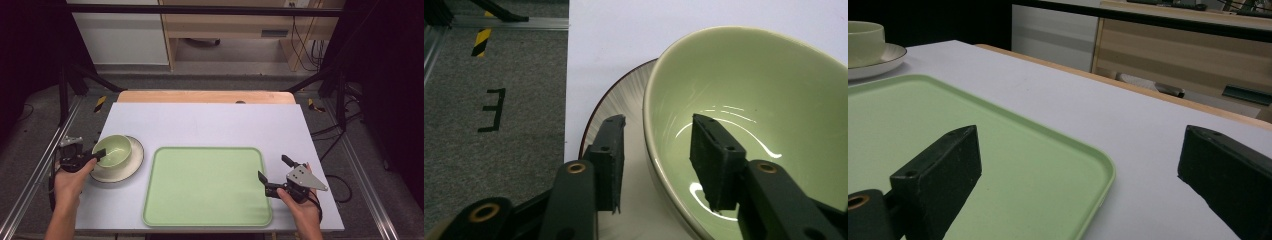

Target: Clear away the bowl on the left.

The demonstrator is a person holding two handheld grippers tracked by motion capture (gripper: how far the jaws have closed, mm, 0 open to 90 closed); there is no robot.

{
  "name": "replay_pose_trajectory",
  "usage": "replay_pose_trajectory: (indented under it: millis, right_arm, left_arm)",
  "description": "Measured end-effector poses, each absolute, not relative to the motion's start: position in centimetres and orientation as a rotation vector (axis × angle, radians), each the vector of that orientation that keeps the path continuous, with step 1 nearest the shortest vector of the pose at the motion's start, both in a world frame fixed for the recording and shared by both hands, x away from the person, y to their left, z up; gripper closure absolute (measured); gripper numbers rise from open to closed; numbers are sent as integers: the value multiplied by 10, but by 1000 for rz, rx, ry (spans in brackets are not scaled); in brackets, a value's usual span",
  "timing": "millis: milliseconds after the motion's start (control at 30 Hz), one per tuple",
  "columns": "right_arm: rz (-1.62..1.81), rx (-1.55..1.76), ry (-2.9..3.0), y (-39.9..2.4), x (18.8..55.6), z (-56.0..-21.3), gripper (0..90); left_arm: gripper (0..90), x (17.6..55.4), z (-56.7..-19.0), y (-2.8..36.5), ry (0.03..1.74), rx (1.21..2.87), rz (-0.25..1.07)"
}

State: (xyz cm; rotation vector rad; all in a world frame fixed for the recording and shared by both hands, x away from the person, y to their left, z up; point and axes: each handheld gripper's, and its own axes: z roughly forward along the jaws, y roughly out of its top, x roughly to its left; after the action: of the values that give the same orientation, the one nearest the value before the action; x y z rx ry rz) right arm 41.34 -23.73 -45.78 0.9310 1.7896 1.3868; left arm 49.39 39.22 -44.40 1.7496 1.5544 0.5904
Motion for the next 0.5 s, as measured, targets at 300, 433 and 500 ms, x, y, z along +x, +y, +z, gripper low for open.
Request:
replay_pose_trajectory:
  millis: [300, 433, 500]
  right_arm:
    - [1397, 933, 1789, -237, 414, -458, 40]
    - [1403, 944, 1789, -238, 414, -459, 40]
    - [1407, 942, 1787, -239, 414, -459, 41]
  left_arm:
    - [747, 497, -446, 389, 1580, 1766, 586]
    - [775, 498, -445, 388, 1589, 1772, 594]
    - [810, 500, -445, 389, 1591, 1777, 604]
